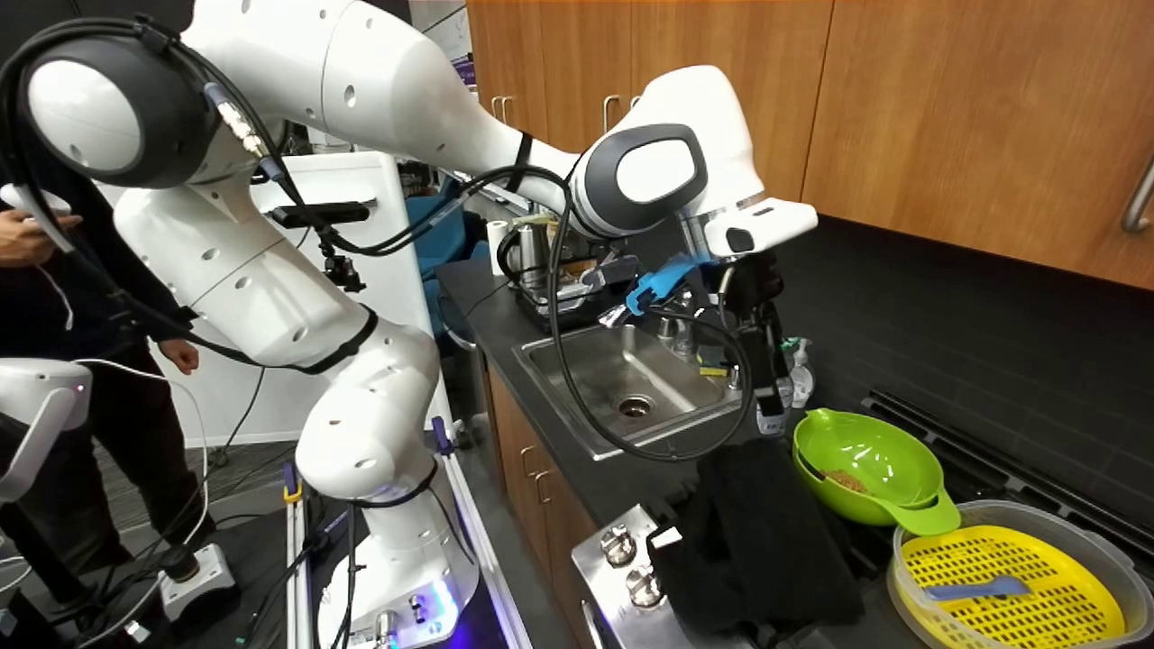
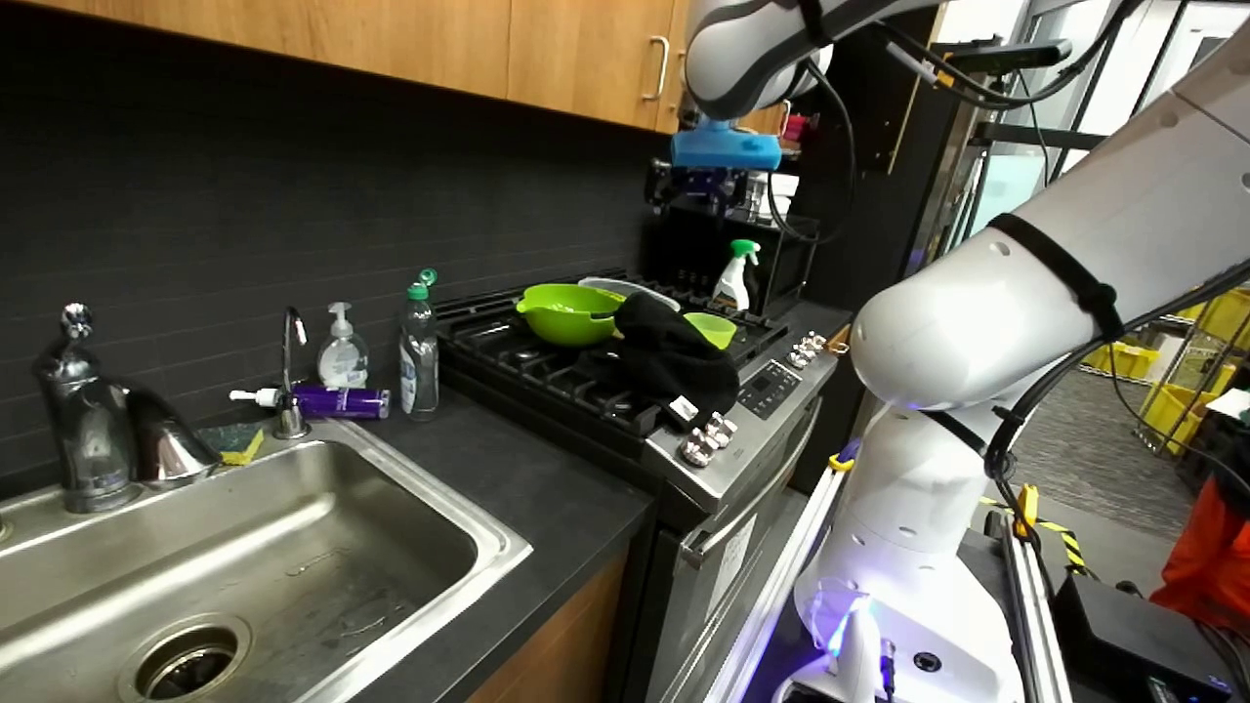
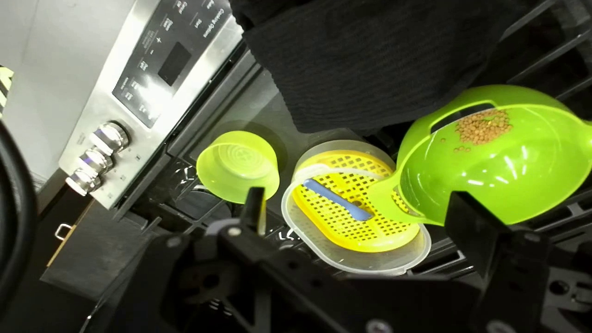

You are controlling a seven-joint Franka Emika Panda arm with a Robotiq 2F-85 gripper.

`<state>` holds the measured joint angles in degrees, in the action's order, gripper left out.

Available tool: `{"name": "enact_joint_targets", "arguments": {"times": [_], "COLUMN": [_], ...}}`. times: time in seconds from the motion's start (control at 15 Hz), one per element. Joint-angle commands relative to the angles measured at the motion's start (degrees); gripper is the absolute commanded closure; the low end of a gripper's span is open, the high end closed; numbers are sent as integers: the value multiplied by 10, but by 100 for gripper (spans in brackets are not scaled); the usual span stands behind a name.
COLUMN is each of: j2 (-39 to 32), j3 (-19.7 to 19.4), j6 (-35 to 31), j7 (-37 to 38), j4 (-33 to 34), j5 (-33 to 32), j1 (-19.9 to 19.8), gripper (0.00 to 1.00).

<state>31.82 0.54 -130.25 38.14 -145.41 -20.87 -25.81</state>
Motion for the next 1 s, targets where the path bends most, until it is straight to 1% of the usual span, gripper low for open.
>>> {"name": "enact_joint_targets", "arguments": {"times": [0.0,0.13,0.33,0.4,0.53,0.6,0.8,0.93], "j2": [-61,-87,-125,-138,-164,-177,-213,-231], "j3": [-12,-20,-36,-39,-51,-61,-106,-132], "j6": [-19,-34,-32,-25,14,47,134,177], "j7": [52,90,146,170,208,212,165,140], "j4": [67,101,151,168,202,221,275,306], "j5": [-39,-61,-83,-92,-88,-70,25,85], "j1": [-34,-51,-62,-64,-58,-50,-13,3], "gripper": [0,0,0,0,0,0,0,0]}}
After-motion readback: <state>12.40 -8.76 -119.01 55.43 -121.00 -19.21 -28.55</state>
